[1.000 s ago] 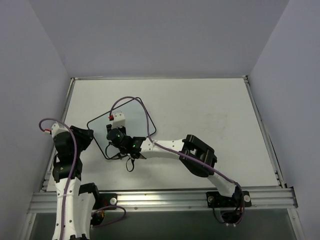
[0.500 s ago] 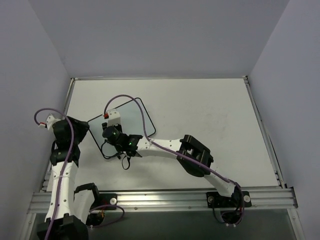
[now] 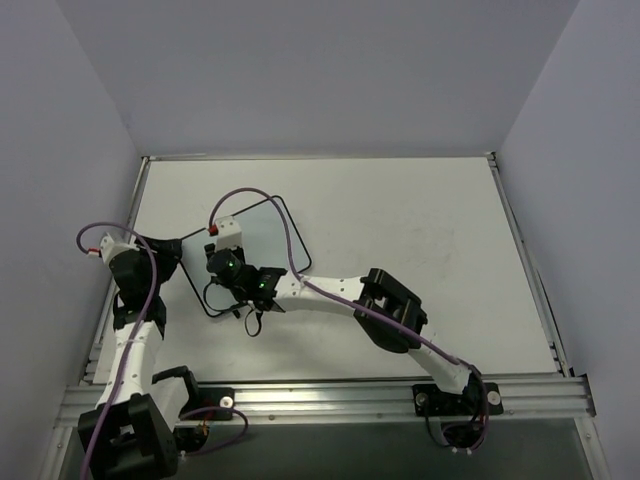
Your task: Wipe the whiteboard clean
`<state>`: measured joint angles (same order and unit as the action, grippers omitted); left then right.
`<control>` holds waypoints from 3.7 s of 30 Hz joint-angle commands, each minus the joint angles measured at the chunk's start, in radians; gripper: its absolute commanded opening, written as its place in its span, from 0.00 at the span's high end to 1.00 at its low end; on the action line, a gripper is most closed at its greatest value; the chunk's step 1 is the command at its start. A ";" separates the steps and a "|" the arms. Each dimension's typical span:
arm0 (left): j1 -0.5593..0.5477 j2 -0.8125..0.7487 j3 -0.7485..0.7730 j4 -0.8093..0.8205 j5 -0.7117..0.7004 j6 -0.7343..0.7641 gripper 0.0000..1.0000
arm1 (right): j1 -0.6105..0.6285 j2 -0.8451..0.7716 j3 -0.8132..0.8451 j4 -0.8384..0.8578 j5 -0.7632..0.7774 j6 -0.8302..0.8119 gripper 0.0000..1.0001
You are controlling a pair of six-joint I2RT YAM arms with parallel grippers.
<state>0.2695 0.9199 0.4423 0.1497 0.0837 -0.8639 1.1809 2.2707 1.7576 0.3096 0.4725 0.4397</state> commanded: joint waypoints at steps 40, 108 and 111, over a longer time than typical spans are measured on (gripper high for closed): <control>0.011 0.204 -0.177 0.548 0.203 0.019 0.46 | -0.058 -0.046 -0.101 0.008 0.015 -0.001 1.00; -0.021 -0.181 -0.298 0.380 0.243 0.098 0.98 | -0.248 -0.188 -0.667 0.207 -0.083 0.215 1.00; -0.021 -0.185 -0.298 0.372 0.241 0.098 0.98 | -0.250 -0.191 -0.682 0.209 -0.072 0.223 1.00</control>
<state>0.2390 0.7464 0.1295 0.5266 0.3817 -0.8150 0.9421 2.0117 1.1397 0.7341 0.3702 0.6670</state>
